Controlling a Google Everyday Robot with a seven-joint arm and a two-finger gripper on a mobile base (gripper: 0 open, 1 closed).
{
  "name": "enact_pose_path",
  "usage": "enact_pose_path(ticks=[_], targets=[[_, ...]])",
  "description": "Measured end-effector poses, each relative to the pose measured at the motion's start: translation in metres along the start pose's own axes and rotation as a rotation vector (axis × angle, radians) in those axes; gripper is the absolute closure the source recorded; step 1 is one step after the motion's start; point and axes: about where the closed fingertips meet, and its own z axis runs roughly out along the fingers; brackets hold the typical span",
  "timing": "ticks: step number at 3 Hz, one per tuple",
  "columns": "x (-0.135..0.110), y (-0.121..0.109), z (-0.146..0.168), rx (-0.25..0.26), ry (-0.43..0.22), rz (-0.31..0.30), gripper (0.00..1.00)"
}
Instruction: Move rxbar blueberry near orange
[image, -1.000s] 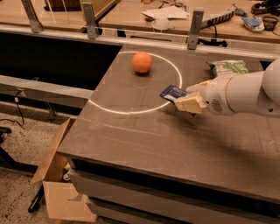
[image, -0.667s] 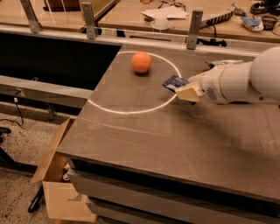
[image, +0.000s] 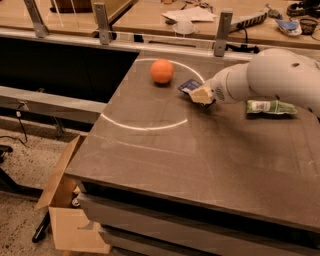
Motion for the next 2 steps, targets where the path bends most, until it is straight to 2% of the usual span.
enact_pose_path(ticks=[1, 2], targets=[[-0.01, -0.014, 0.028, 0.015, -0.008, 0.035, 0.96], [-0.016, -0.02, 0.044, 0.015, -0.019, 0.056, 0.66]])
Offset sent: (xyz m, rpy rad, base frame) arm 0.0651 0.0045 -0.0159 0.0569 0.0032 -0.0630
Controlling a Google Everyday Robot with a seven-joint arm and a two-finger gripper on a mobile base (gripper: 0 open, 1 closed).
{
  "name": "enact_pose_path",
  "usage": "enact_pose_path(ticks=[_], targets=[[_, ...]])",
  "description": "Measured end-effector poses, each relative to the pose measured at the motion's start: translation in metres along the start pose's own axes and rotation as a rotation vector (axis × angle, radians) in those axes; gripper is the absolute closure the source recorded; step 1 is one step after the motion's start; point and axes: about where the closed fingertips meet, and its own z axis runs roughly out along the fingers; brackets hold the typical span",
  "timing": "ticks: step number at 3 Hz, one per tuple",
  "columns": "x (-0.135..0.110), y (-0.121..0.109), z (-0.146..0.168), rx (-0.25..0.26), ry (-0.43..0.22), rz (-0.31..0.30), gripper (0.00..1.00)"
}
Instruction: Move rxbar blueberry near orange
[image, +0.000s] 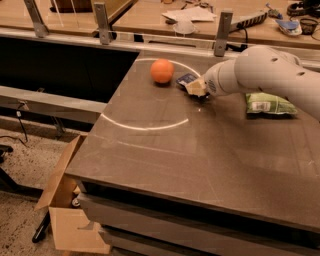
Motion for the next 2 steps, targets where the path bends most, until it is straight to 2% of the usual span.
enact_pose_path(ticks=[2], targets=[[-0.0044, 0.0034, 0.0096, -0.014, -0.014, 0.021, 0.04]])
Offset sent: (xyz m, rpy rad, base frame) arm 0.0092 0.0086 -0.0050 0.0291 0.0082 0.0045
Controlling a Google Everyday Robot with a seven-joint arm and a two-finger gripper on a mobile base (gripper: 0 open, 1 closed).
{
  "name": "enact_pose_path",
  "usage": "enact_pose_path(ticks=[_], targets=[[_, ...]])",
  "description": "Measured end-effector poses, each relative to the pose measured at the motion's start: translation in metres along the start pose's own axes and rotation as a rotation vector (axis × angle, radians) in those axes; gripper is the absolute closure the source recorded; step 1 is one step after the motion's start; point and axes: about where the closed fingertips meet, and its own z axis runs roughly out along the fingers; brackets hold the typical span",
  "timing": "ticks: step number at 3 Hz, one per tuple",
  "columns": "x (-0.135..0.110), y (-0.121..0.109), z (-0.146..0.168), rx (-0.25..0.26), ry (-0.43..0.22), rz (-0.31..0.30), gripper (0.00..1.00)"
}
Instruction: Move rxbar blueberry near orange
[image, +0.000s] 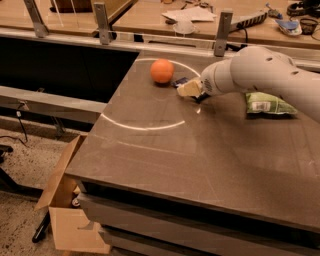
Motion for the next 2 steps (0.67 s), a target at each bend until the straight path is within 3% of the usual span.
enact_pose_path(ticks=[1, 2], targets=[[0.002, -0.003, -0.006, 0.009, -0.015, 0.028, 0.0], [0.001, -0.022, -0.039, 0.03, -0.073, 0.049, 0.0]])
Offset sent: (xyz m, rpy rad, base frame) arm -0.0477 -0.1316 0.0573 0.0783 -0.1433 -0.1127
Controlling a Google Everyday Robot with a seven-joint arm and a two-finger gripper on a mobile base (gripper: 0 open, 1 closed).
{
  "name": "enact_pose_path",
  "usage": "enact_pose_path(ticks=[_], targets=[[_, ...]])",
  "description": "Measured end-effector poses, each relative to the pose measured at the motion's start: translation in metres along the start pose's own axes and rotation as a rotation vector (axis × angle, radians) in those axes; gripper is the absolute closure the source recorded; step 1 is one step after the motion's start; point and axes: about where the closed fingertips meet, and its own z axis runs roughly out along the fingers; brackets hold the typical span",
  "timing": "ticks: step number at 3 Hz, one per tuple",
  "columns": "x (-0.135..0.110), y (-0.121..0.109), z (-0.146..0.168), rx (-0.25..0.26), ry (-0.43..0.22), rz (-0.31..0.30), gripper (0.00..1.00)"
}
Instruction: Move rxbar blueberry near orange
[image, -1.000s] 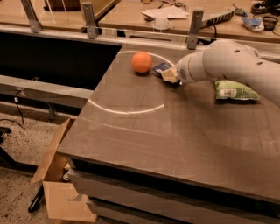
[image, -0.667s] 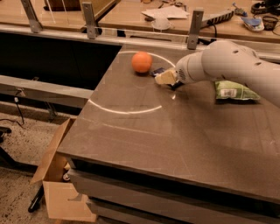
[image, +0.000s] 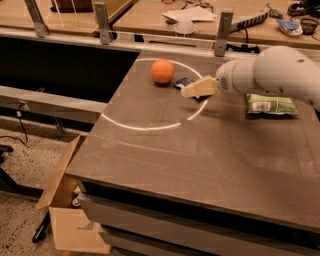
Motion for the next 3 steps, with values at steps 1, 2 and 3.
enact_pose_path(ticks=[1, 2, 3], targets=[[-0.003, -0.056, -0.056, 0.096, -0.052, -0.022, 0.0], [-0.007, -0.085, -0.101, 0.182, -0.051, -0.065, 0.0], [-0.003, -0.114, -0.132, 0.269, -0.017, -0.103, 0.0]])
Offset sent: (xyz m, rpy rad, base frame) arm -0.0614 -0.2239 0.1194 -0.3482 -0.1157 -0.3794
